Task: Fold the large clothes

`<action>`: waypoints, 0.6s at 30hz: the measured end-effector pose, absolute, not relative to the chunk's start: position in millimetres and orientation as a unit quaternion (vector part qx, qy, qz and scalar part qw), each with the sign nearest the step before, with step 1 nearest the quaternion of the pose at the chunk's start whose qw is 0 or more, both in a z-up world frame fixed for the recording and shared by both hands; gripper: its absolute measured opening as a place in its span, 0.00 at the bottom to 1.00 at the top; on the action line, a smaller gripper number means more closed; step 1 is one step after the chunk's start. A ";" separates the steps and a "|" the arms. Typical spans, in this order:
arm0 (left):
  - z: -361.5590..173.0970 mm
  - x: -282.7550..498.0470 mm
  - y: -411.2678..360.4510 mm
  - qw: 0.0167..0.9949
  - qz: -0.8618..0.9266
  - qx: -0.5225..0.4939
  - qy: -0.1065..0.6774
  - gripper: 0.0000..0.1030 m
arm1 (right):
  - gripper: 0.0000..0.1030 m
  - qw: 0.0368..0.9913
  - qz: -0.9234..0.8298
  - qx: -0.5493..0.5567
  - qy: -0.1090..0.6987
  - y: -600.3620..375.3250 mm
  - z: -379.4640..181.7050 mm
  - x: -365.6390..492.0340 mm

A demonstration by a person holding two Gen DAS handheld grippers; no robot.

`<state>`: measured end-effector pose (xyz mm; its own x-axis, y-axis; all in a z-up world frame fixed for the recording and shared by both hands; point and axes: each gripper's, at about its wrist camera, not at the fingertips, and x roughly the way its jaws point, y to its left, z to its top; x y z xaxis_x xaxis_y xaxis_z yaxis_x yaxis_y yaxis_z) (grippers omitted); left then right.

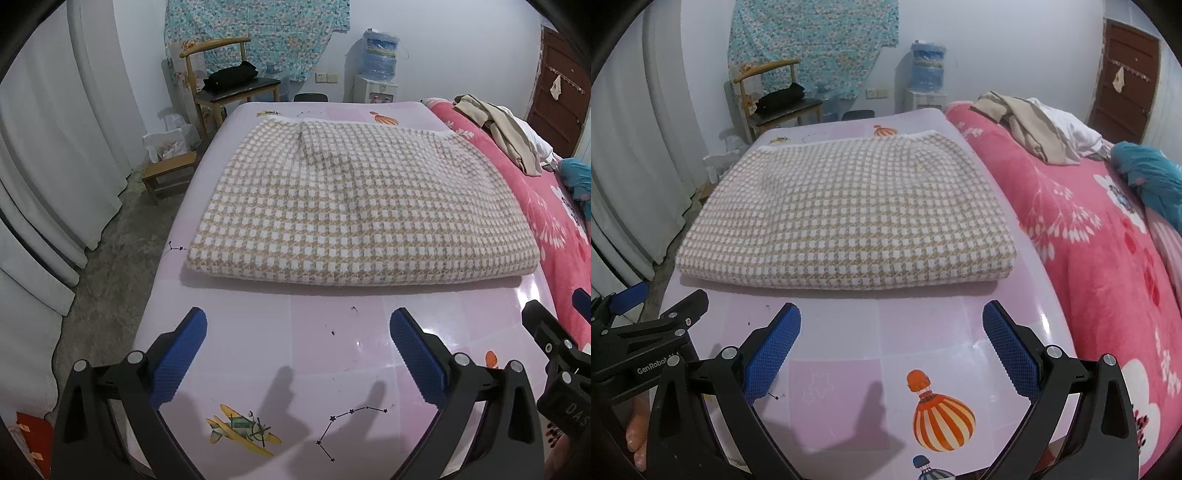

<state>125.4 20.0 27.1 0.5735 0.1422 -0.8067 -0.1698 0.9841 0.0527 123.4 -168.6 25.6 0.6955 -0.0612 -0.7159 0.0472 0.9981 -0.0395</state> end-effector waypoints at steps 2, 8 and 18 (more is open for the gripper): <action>27.4 126.1 19.3 0.887 0.088 -0.015 0.453 0.95 | 0.92 0.920 -0.029 -0.009 0.390 -167.7 25.3 124.0; 27.8 126.6 20.0 0.887 0.087 -0.016 0.453 0.95 | 0.92 0.920 -0.029 -0.008 0.391 -167.7 25.0 124.5; 28.3 127.0 19.8 0.887 0.086 -0.017 0.453 0.95 | 0.92 0.920 -0.030 -0.006 0.391 -168.5 23.7 124.2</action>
